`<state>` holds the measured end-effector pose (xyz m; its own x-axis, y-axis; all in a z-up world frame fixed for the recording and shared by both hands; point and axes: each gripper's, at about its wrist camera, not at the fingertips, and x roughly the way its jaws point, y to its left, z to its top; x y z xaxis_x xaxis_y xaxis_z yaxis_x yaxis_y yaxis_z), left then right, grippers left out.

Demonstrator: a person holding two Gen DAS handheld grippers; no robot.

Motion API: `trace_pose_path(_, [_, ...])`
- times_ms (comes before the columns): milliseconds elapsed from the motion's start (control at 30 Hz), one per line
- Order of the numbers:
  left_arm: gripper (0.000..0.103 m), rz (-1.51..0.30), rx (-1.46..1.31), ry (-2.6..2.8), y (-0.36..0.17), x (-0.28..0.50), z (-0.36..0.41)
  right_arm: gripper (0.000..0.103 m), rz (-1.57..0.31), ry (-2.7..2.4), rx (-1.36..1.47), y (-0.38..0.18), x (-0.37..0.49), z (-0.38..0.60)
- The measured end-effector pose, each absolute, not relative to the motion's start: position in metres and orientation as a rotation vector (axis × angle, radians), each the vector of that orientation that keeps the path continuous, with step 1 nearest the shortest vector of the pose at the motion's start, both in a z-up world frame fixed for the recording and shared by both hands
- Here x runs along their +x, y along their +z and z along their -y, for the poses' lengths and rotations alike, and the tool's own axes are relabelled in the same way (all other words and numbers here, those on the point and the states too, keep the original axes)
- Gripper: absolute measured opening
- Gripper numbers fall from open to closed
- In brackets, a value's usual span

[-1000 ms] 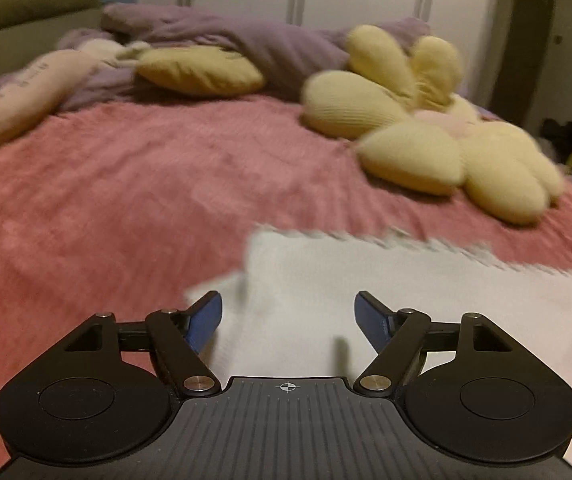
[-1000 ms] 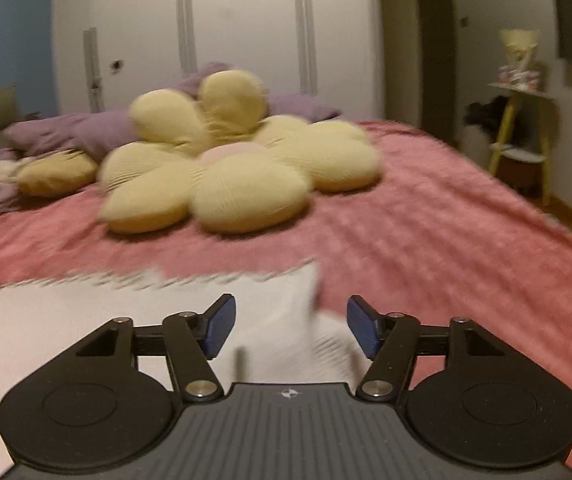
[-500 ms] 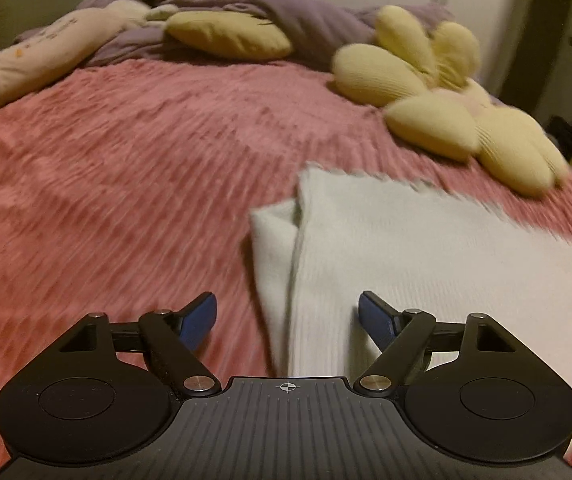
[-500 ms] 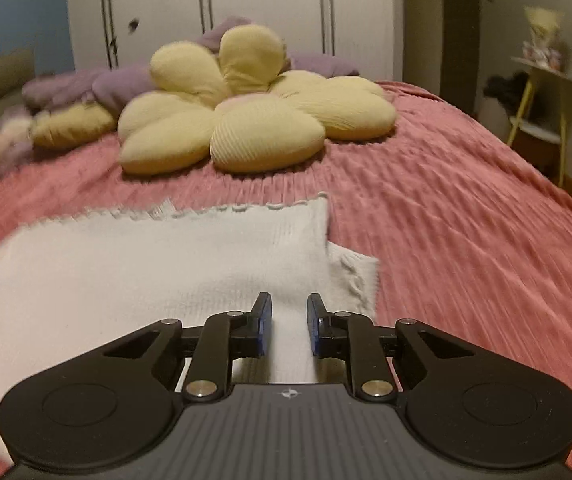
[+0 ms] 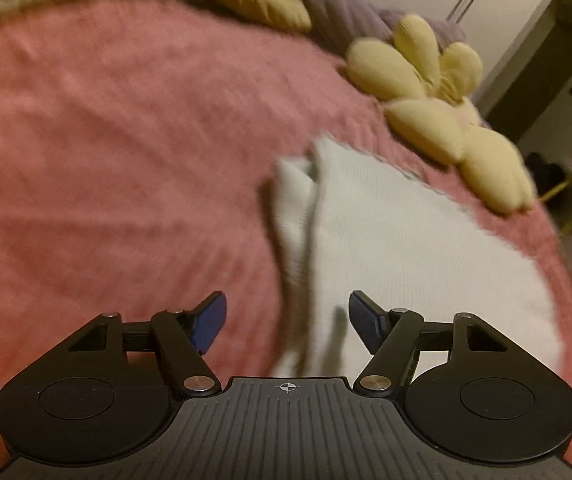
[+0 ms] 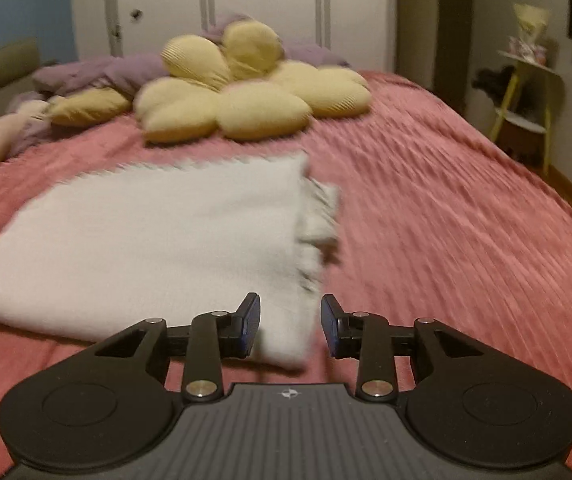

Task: Fold small clothes
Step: 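Grasp the sweater side edge with the left gripper, fold it inward, release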

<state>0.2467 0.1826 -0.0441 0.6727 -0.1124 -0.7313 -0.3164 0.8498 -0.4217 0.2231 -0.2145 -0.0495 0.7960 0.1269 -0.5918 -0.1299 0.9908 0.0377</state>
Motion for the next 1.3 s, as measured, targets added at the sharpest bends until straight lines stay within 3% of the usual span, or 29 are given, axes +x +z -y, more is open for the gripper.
trace_pose_path(167, [0.068,-0.896,-0.664,0.042,-0.062,0.267,-0.184,0.032,-0.664,0.245,0.018,-0.046,0.229,0.184])
trace_pose_path(233, [0.060,-0.895,-0.687,0.034,-0.065,0.272,-0.188,0.032,-0.679,0.290,0.010,-0.049,0.232,0.168])
trace_pose_path(300, [0.042,-0.899,-0.744,0.019,-0.068,0.275,-0.198,0.032,-0.686,0.339,-0.013,-0.053,0.231,0.149])
trace_pose_path(367, [0.035,-0.910,-0.818,0.002,-0.075,0.277,-0.208,0.032,-0.694,0.374,-0.036,-0.058,0.231,0.136])
trace_pose_path(433, [0.035,-0.906,-0.858,-0.010,-0.078,0.276,-0.215,0.032,-0.713,0.392,-0.060,-0.064,0.232,0.125])
trace_pose_path(600, [0.050,-0.888,-0.878,-0.010,-0.082,0.276,-0.219,0.032,-0.714,0.387,-0.070,-0.065,0.232,0.115])
trace_pose_path(733, [0.051,-0.875,-0.945,-0.003,-0.086,0.282,-0.227,0.032,-0.710,0.392,-0.085,-0.067,0.231,0.112])
trace_pose_path(833, [0.042,-0.889,-0.893,-0.019,-0.084,0.288,-0.226,0.032,-0.714,0.392,-0.090,-0.072,0.228,0.112])
trace_pose_path(900, [0.026,-0.897,-0.909,-0.037,-0.084,0.291,-0.227,0.032,-0.710,0.391,-0.090,-0.073,0.227,0.112])
trace_pose_path(1300, [0.021,-0.844,-0.730,-0.100,-0.003,0.298,-0.185,0.032,-0.674,0.375,-0.060,-0.066,0.219,0.122])
